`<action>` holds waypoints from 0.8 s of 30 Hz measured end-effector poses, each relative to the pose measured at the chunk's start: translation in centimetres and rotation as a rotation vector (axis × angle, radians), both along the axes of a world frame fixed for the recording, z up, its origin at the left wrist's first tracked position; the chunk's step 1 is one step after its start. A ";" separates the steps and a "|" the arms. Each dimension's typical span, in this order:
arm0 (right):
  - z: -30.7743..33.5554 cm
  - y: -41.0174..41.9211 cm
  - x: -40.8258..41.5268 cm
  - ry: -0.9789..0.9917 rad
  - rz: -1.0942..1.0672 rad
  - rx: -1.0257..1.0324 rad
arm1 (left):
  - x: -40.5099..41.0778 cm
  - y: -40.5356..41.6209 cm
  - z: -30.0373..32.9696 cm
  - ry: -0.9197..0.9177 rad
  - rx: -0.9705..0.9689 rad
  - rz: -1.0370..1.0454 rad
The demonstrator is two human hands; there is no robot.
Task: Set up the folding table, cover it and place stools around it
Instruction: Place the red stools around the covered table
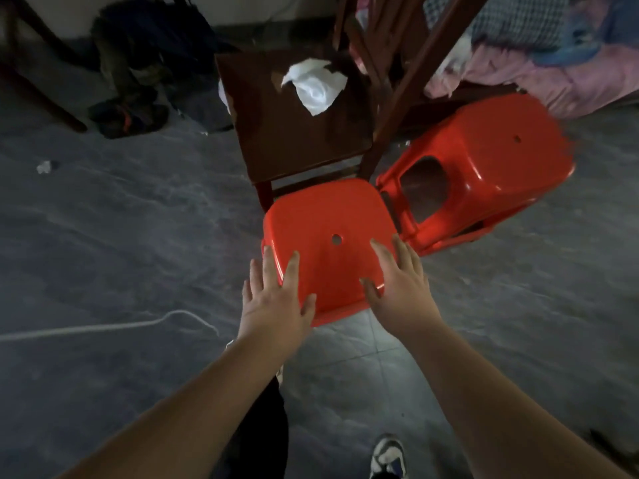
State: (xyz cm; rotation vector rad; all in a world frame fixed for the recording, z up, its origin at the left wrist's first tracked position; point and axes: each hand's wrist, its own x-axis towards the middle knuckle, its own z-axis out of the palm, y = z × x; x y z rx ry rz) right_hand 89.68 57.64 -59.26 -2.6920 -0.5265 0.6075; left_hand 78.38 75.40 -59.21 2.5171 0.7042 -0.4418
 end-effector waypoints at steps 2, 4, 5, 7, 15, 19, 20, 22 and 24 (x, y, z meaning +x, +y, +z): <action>-3.1 1.5 2.1 -0.004 -0.040 -0.019 | 2.4 1.6 -3.7 0.033 -0.026 0.025; -5.7 2.4 4.1 0.007 -0.071 -0.054 | 4.3 2.9 -6.8 0.070 -0.064 0.050; -6.8 2.6 5.0 0.018 -0.088 -0.073 | 5.1 3.2 -7.9 0.085 -0.095 0.065; -8.7 2.8 6.4 0.056 -0.130 -0.103 | 6.1 3.4 -9.4 0.093 -0.164 0.087; -11.6 2.4 7.3 0.088 -0.270 -0.092 | 6.5 1.9 -11.1 0.090 -0.166 0.049; -11.2 0.7 4.6 0.078 -0.385 -0.058 | 5.6 1.1 -10.4 0.114 -0.186 -0.017; -11.0 0.0 3.3 0.067 -0.422 -0.064 | 5.1 0.7 -10.0 0.121 -0.194 -0.038; -10.1 -1.7 0.2 0.053 -0.499 -0.060 | 3.8 -0.5 -9.0 0.125 -0.191 -0.090; -8.8 -3.7 -3.0 0.064 -0.591 -0.050 | 2.5 -1.9 -7.7 0.121 -0.185 -0.158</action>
